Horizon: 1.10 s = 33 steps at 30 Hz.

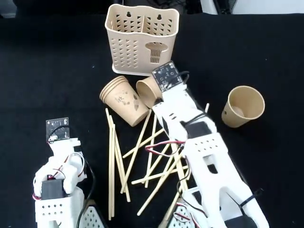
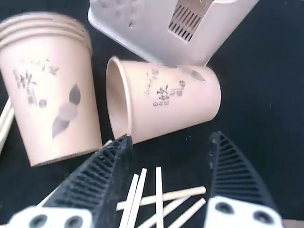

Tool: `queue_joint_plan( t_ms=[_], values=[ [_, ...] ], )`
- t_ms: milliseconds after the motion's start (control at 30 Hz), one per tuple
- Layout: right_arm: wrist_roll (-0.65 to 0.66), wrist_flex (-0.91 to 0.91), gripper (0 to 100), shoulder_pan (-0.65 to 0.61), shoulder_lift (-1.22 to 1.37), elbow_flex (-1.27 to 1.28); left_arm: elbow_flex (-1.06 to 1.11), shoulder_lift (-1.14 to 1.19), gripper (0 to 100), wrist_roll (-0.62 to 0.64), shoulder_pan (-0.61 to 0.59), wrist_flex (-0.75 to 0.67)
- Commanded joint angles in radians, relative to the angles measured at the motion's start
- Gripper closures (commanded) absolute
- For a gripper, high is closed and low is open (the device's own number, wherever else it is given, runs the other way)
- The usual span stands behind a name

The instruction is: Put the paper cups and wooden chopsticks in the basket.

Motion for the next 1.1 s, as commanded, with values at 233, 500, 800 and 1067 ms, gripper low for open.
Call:
queue_joint_plan(
  t_ms=[233, 500, 800, 1067],
  values=[
    [-0.015, -0.183, 72.0, -0.035, 0.154, -0.002, 0.01, -0.002, 97, -0.011, 0.001, -0.002],
    [-0.015, -0.213, 71.9, -0.038, 0.2, -0.004, 0.01, -0.002, 97, -0.011, 0.001, -0.002],
    [-0.011, -0.215, 71.9, -0.034, 0.2, -0.004, 0.01, -0.002, 97, -0.011, 0.001, -0.002],
    [-0.011, -0.215, 72.1, 0.063, 0.2, -0.002, 0.01, -0.002, 97, -0.011, 0.001, -0.002]
  ],
)
